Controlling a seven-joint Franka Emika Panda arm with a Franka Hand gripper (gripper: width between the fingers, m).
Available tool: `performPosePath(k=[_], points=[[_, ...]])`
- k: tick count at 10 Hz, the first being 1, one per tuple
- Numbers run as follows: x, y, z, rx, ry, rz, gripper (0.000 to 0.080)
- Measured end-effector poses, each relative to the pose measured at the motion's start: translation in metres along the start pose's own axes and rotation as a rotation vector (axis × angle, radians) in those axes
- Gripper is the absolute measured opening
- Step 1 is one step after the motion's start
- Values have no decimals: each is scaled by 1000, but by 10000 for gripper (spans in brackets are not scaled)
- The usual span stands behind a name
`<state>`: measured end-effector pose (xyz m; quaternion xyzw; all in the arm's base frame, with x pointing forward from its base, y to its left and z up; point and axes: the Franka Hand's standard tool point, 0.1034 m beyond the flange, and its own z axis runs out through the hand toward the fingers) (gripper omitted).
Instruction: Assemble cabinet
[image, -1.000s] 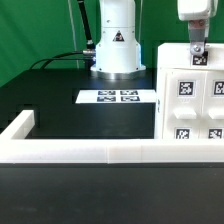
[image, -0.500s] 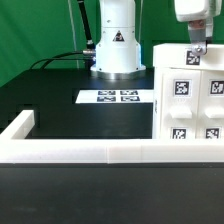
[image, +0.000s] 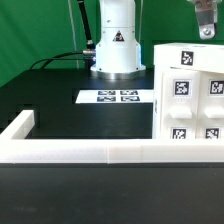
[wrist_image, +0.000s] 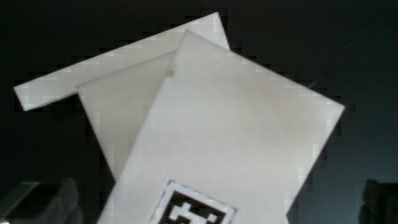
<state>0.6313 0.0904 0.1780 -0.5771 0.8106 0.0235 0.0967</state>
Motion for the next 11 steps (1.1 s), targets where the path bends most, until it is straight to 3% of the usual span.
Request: performPosePath(k=[3, 4, 11], points=[[0, 2, 2, -7, 5, -48, 797], [-1, 3, 1, -36, 15, -222, 797], [-7, -3, -1, -38, 13, -979, 797]])
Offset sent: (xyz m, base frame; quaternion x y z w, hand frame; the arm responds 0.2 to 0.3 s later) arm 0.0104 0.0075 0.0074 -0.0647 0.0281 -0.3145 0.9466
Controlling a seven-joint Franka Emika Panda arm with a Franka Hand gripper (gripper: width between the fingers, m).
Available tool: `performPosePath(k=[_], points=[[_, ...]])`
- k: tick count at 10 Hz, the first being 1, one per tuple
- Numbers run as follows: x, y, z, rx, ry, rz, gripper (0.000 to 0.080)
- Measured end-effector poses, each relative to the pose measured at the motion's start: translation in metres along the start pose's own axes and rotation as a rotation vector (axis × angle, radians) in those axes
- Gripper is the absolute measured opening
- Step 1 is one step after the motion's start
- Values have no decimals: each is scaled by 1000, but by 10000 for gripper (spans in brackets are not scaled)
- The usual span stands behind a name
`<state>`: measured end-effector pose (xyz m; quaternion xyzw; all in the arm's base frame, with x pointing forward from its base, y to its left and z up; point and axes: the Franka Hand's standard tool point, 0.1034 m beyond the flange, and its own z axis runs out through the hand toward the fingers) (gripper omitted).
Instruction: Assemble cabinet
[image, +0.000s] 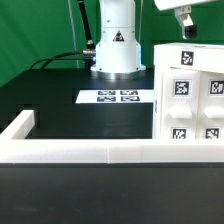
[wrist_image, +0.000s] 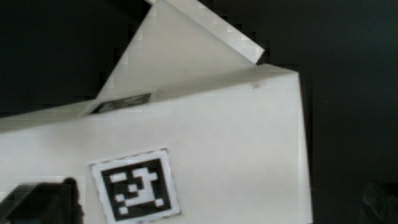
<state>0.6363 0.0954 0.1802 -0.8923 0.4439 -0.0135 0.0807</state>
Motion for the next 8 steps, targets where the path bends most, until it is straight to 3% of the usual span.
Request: performPosePath(k=[3, 8], points=[[1, 1, 0, 0, 0, -204, 797], [9, 1, 0, -43, 62, -843, 797]])
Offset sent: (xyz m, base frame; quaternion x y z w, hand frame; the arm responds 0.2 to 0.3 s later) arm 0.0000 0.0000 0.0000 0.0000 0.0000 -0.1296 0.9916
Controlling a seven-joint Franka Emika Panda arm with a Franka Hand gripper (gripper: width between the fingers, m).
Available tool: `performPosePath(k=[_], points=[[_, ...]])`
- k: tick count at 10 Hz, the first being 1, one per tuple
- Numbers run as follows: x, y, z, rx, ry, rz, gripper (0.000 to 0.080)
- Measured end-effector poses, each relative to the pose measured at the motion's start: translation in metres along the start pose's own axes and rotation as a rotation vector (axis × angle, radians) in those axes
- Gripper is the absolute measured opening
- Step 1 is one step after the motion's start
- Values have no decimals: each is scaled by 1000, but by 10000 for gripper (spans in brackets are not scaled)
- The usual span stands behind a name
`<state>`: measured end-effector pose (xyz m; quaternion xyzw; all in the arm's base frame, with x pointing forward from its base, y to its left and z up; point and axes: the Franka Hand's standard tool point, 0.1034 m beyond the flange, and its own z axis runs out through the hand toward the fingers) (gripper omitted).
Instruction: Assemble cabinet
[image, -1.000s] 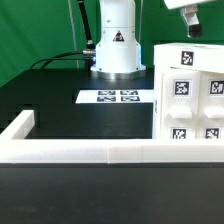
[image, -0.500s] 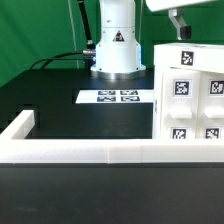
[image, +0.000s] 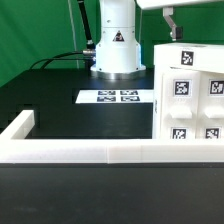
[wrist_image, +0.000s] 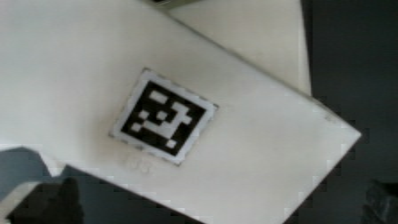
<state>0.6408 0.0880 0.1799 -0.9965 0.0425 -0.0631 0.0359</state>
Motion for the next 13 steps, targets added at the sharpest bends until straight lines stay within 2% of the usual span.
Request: performPosePath(k=[2, 6, 13], points=[[1, 4, 1, -5, 8, -241, 797], [-7, 0, 5, -43, -17, -545, 797], [-24, 0, 16, -35, -67, -569, 797]])
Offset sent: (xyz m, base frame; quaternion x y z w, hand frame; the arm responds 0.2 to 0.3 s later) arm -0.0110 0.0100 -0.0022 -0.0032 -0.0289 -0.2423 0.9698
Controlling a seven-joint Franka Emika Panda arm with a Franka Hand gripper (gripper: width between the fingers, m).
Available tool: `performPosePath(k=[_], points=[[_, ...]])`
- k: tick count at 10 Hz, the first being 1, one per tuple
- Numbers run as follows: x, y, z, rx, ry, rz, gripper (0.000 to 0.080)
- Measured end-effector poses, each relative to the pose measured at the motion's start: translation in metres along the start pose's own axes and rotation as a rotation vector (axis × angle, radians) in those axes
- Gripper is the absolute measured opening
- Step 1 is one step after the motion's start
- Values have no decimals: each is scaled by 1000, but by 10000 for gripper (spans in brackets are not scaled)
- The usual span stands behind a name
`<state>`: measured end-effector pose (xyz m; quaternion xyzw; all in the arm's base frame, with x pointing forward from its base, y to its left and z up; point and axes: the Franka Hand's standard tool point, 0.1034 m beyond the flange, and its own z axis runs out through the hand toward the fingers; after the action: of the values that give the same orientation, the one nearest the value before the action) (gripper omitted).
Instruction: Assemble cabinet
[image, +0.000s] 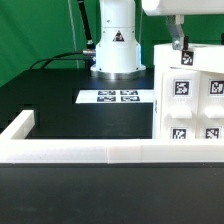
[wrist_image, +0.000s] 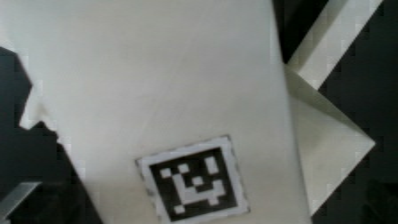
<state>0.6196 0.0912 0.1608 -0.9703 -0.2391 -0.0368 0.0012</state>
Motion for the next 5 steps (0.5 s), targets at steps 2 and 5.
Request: performPosePath(k=[2, 5], points=[[-2, 0, 5, -1, -5, 1, 797], [-6, 3, 13, 0, -18, 5, 797]])
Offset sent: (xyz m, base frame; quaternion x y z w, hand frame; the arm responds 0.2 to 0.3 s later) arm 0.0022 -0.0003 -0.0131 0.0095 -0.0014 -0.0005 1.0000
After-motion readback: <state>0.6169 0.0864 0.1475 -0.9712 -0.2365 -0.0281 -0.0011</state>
